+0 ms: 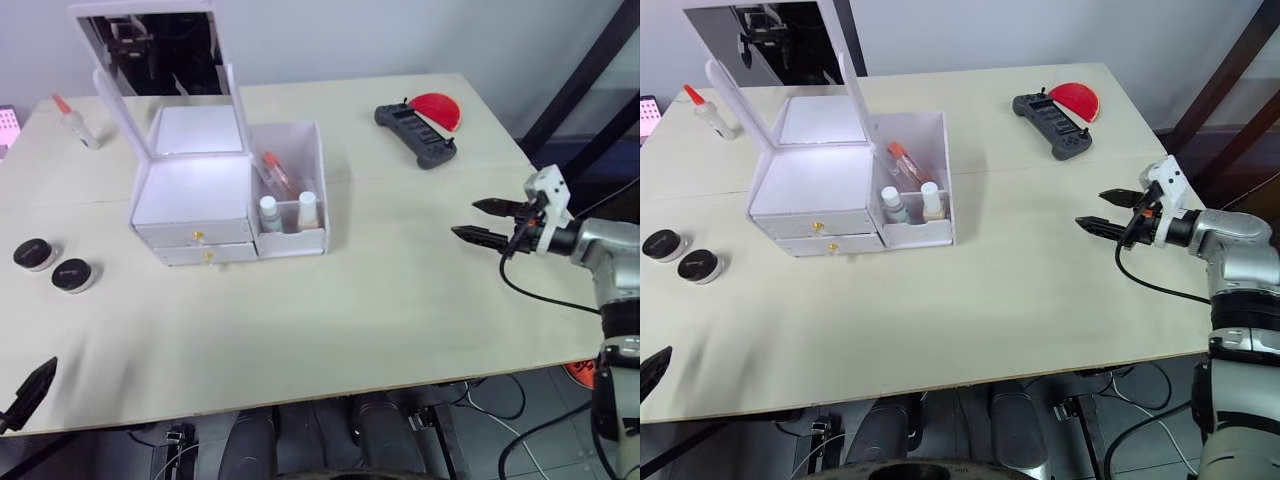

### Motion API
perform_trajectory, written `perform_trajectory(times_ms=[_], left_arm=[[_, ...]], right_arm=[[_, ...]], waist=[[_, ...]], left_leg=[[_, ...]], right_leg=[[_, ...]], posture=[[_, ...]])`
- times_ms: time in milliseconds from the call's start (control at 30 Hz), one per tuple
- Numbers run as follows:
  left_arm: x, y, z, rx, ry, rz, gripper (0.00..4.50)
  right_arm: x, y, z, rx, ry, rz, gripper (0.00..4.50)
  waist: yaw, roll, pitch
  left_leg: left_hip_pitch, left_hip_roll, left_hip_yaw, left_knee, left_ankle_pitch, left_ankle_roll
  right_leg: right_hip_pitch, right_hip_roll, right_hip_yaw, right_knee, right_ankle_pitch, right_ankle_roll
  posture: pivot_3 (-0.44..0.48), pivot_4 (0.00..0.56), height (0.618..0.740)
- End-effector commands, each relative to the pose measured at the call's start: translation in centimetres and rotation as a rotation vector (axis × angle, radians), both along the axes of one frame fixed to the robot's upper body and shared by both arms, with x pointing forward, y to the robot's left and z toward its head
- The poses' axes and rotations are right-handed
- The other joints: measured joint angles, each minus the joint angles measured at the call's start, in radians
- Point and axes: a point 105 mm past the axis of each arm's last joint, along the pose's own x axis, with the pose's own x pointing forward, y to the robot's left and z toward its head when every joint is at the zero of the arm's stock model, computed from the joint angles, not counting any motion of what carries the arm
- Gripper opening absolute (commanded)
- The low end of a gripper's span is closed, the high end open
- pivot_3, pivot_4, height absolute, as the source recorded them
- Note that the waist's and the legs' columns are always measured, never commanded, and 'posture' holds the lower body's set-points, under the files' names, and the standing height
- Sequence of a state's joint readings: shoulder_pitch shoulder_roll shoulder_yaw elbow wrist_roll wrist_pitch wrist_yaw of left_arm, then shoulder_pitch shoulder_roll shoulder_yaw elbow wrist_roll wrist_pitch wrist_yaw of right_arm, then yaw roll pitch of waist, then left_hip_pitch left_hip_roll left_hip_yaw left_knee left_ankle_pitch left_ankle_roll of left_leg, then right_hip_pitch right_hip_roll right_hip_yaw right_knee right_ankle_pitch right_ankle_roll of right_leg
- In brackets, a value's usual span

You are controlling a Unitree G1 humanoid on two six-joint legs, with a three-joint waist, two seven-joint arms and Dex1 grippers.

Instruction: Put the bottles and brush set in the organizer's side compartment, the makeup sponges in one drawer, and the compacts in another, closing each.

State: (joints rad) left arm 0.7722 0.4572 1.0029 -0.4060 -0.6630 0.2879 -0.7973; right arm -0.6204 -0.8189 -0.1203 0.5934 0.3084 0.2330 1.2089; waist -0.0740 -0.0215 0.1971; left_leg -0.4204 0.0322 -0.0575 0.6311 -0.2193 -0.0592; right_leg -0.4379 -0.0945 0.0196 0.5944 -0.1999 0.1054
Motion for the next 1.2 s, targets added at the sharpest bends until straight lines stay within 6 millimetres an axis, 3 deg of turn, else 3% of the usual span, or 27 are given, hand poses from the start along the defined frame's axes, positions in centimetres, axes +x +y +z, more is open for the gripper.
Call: perform_trajectory(times_ms=[33,133,233,400,667,833,933,1067,1200], left_arm=[[-1.0,0.8,0.6,0.043,-0.011,0.039,4.46],[-0.9,0.6,0.7,0.046,-0.019,0.046,4.46],[-0.9,0.1,0.4,0.048,-0.020,0.053,4.46],[-1.4,-0.3,-0.2,0.013,-0.044,0.131,4.46],[-1.4,-0.4,-1.9,-0.063,-0.068,0.337,4.46],[1.6,-1.0,-1.9,-0.115,-0.114,0.364,4.46],[4.0,-0.3,-1.6,-0.115,-0.128,0.369,4.46],[6.6,0.9,-1.4,-0.118,-0.134,0.387,4.46],[10.6,0.9,-1.2,-0.107,-0.119,0.306,4.46]], right_arm=[[0.4,1.1,1.4,-0.029,-0.070,0.040,4.50],[0.7,2.4,1.9,-0.030,-0.093,0.077,4.50],[0.9,4.0,2.9,0.011,-0.049,0.126,4.50],[0.1,8.4,6.3,0.009,-0.080,0.317,4.50],[-3.5,13.6,9.7,-0.048,-0.082,0.666,4.50],[-5.4,15.8,11.8,-0.066,-0.107,0.824,4.50],[-6.0,16.6,12.9,-0.065,-0.140,0.858,4.50],[-6.4,17.0,13.5,-0.065,-0.156,0.863,4.50],[-6.4,16.9,14.0,-0.070,-0.179,0.825,4.50]], waist=[[-0.011,0.002,0.001],[-0.034,0.005,0.001],[-0.023,0.008,0.002],[0.021,0.012,0.003],[0.050,0.010,0.003],[0.064,0.009,0.002],[0.065,0.009,0.002],[0.061,0.008,0.002],[0.061,0.008,0.002]], left_leg=[[-0.001,-0.002,-0.003,0.000,0.000,0.000],[-0.004,-0.025,-0.033,-0.003,0.001,0.001],[-0.006,-0.059,-0.074,-0.001,0.004,0.006],[-0.006,-0.050,-0.064,-0.004,0.004,0.006],[-0.007,-0.049,-0.059,-0.002,0.003,0.004],[-0.007,-0.048,-0.058,-0.001,0.003,0.004],[-0.007,-0.047,-0.059,-0.001,0.003,0.004],[-0.005,-0.045,-0.059,-0.001,0.003,0.004],[-0.004,-0.041,-0.059,-0.001,0.003,0.004]], right_leg=[[0.003,-0.004,-0.006,0.000,0.000,0.000],[0.019,-0.036,-0.045,0.007,-0.009,0.014],[0.013,-0.056,-0.060,0.032,-0.029,0.022],[0.009,-0.049,-0.059,0.036,-0.031,0.012],[0.011,-0.049,-0.056,0.029,-0.034,0.016],[0.011,-0.048,-0.055,0.030,-0.033,0.016],[0.012,-0.046,-0.055,0.030,-0.033,0.016],[0.011,-0.043,-0.054,0.033,-0.030,0.011],[0.010,-0.038,-0.053,0.035,-0.029,0.009]], posture=[[0.000,0.150,0.740],[0.000,0.150,0.740],[0.000,0.150,0.740],[0.000,0.150,0.740],[0.000,0.150,0.740],[0.000,0.150,0.740],[0.000,0.150,0.740],[0.000,0.150,0.740],[0.000,0.150,0.740]])
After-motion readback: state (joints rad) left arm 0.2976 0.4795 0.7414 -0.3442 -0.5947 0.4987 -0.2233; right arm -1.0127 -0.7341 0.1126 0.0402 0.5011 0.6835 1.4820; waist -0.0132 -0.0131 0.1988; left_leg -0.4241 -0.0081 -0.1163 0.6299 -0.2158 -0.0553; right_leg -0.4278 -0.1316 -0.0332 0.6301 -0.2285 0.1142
